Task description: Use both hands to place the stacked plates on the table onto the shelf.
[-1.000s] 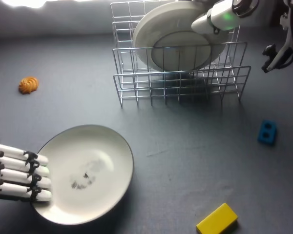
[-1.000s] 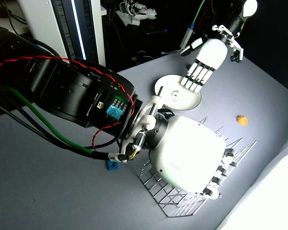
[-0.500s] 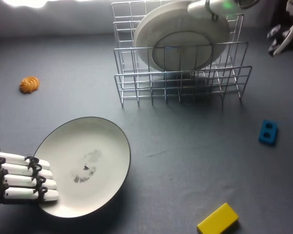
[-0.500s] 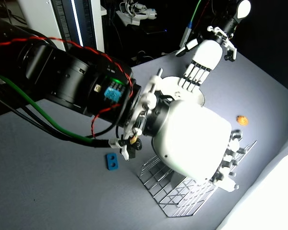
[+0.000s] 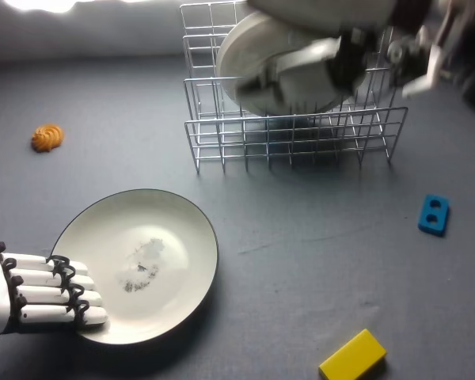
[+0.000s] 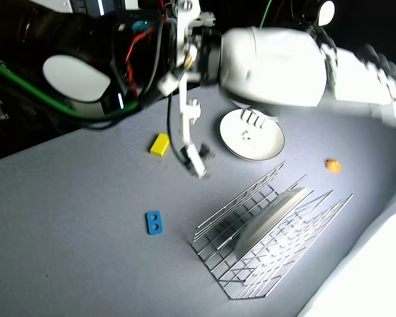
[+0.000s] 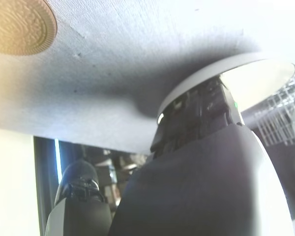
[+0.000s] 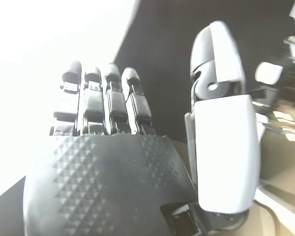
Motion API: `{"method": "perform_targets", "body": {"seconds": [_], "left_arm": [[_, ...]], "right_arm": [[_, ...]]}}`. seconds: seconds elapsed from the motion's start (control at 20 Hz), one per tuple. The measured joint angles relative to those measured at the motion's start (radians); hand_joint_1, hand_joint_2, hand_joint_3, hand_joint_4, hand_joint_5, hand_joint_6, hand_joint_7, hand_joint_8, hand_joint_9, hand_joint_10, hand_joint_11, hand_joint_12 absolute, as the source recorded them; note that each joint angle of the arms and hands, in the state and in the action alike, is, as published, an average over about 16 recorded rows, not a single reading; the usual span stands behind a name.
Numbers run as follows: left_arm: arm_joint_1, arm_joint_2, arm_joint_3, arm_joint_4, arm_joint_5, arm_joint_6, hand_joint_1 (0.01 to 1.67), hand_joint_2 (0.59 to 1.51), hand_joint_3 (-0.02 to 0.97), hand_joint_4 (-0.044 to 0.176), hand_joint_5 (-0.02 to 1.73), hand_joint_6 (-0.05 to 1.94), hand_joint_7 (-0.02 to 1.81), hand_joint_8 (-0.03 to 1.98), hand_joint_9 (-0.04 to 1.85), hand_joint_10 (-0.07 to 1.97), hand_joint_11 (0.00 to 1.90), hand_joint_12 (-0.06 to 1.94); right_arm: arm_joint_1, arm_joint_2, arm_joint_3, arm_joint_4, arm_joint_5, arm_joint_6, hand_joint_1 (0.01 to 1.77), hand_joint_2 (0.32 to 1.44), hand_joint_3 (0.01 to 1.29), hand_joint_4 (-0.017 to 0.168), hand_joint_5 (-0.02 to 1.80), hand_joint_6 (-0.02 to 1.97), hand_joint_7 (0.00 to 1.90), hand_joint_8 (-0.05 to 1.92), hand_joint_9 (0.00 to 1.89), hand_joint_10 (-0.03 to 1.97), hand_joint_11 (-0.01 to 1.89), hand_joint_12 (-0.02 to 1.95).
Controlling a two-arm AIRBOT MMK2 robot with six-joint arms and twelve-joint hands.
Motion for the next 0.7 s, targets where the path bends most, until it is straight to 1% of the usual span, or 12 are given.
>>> {"method": "perform_targets", "body": {"seconds": [0.15, 0.25, 0.45, 0.6, 0.7], "left_arm": [[-0.003, 0.006, -0.001, -0.043, 0.002, 0.000, 0.01, 1.052, 0.020, -0.002, 0.01, 0.01, 0.01, 0.00, 0.01, -0.01, 0.02, -0.01], [-0.008, 0.010, 0.003, -0.066, 0.006, 0.001, 0.01, 1.052, 0.020, -0.001, 0.01, 0.01, 0.01, 0.00, 0.01, -0.01, 0.02, 0.00], [-0.017, 0.016, 0.014, -0.106, 0.022, 0.001, 0.01, 1.053, 0.020, 0.001, 0.02, 0.02, 0.02, 0.01, 0.01, -0.01, 0.02, 0.00], [-0.020, 0.021, 0.021, -0.127, 0.037, 0.001, 0.01, 1.053, 0.020, 0.001, 0.02, 0.02, 0.02, 0.01, 0.00, -0.01, 0.01, 0.01], [-0.017, 0.022, 0.023, -0.135, 0.048, 0.001, 0.01, 1.054, 0.019, 0.001, 0.02, 0.02, 0.02, 0.01, 0.00, -0.02, 0.01, 0.01]], "right_arm": [[-0.027, 0.004, -0.048, -0.083, 0.032, -0.009, 1.12, 0.90, 0.02, 0.003, 0.07, 0.03, 0.08, 0.01, 0.05, 0.04, 0.01, 0.28], [-0.046, 0.004, -0.070, -0.122, 0.046, -0.016, 1.15, 0.87, 0.02, 0.004, 0.04, 0.03, 0.04, 0.01, 0.03, 0.02, 0.01, 0.16], [-0.081, 0.004, -0.094, -0.166, 0.063, -0.025, 1.19, 0.83, 0.02, 0.003, 0.02, 0.03, 0.02, 0.01, 0.02, 0.01, 0.01, 0.07], [-0.098, 0.004, -0.101, -0.178, 0.071, -0.026, 1.21, 0.82, 0.02, 0.003, 0.02, 0.03, 0.02, 0.01, 0.02, 0.01, 0.01, 0.02], [-0.108, 0.004, -0.103, -0.184, 0.074, -0.027, 1.22, 0.83, 0.02, 0.003, 0.02, 0.03, 0.02, 0.01, 0.02, 0.01, 0.01, 0.02]]}}
